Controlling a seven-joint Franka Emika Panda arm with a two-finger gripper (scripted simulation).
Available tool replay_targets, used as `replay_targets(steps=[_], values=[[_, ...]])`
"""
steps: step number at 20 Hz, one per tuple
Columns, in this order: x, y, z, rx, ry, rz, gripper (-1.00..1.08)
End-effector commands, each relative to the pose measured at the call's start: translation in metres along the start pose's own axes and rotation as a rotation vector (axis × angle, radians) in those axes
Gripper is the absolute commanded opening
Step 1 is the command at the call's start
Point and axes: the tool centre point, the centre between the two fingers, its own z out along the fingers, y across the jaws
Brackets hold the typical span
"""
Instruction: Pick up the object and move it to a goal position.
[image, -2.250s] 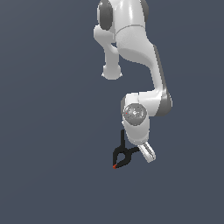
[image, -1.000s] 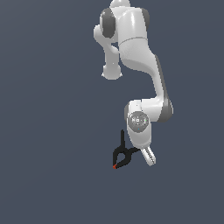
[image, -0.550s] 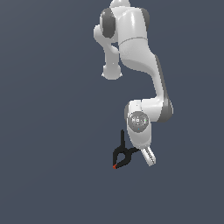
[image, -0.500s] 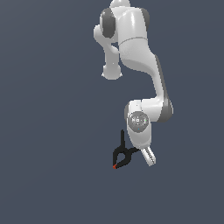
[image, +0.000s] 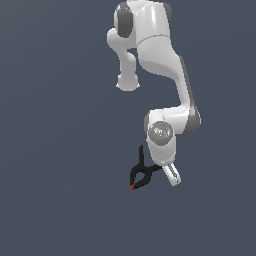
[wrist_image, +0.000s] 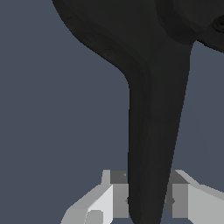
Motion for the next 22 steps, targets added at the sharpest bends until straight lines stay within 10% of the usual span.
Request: replay_targets(steps=[1, 22], values=[[-0.009, 0.001, -0.012, 0.005, 0.001, -0.002, -1.0], [-0.143, 0.049, -0.175, 0.005, 0.001, -0.002, -1.0]])
